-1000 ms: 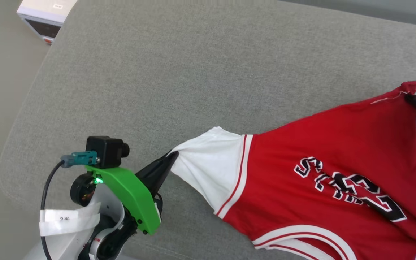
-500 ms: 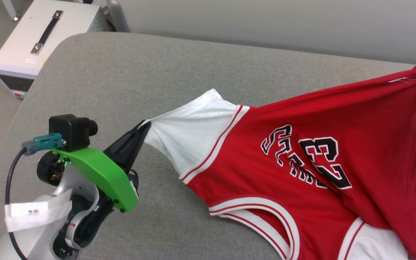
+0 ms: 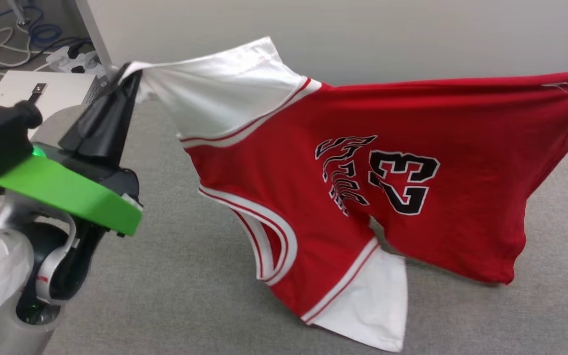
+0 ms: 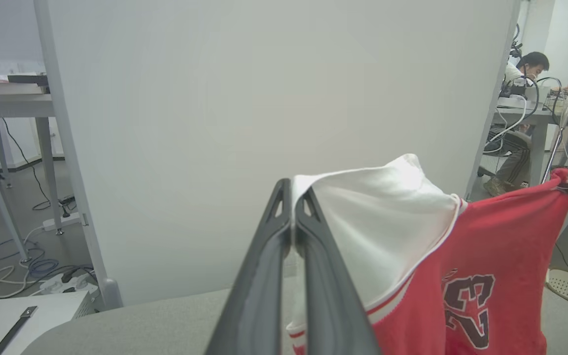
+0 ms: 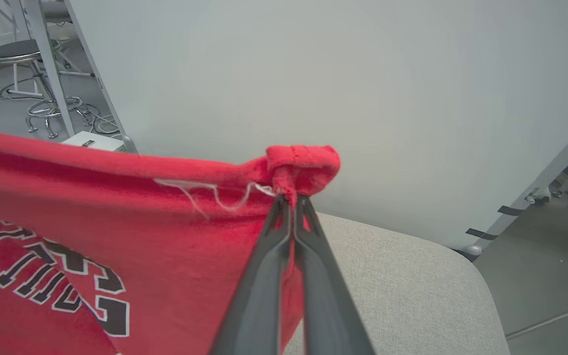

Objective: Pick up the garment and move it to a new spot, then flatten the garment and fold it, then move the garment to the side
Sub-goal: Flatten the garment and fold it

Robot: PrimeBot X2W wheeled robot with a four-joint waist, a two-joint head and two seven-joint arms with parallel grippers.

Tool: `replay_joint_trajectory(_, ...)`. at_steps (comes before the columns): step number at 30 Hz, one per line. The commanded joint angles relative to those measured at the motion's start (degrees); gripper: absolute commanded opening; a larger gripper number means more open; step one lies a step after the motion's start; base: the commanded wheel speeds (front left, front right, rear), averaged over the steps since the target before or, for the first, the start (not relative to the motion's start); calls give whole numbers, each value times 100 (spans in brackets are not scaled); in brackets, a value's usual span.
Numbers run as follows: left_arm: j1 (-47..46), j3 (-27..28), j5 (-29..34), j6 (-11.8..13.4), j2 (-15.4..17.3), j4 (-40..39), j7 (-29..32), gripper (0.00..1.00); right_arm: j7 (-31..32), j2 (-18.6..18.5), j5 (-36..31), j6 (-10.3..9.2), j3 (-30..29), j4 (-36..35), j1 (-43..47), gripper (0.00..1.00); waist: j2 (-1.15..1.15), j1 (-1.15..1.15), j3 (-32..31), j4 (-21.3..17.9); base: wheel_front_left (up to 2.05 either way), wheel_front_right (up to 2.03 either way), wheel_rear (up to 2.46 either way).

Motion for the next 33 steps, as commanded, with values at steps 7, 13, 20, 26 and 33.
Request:
replay_joint_trajectory(7,-632,178,538,69,332,-356,-118,0,39,204,-133,-6,-414,-775,192,0,0,0,-177,-283,0,0,0)
replay_joint_trajectory(13,-1206,263,692,34,433,-499,-25,0,-14,304,-246,-6,-667,-1158,51,0,0,0,37,-335,0,0,0)
replay_joint_trajectory(20,-2012,378,730,-115,655,-445,266,0,-335,409,-344,-6,-995,-1296,-441,0,0,0,636,-373,0,0,0)
replay_joint_trajectory(26,-2688,421,744,-438,988,-96,569,0,-594,291,-444,-6,-958,-1096,-1035,0,0,0,1329,-426,0,0,0)
replay_joint_trajectory(33,-3832,355,915,-954,1239,651,729,0,-1032,61,-779,-6,-558,-445,-2190,0,0,0,2263,-484,0,0,0)
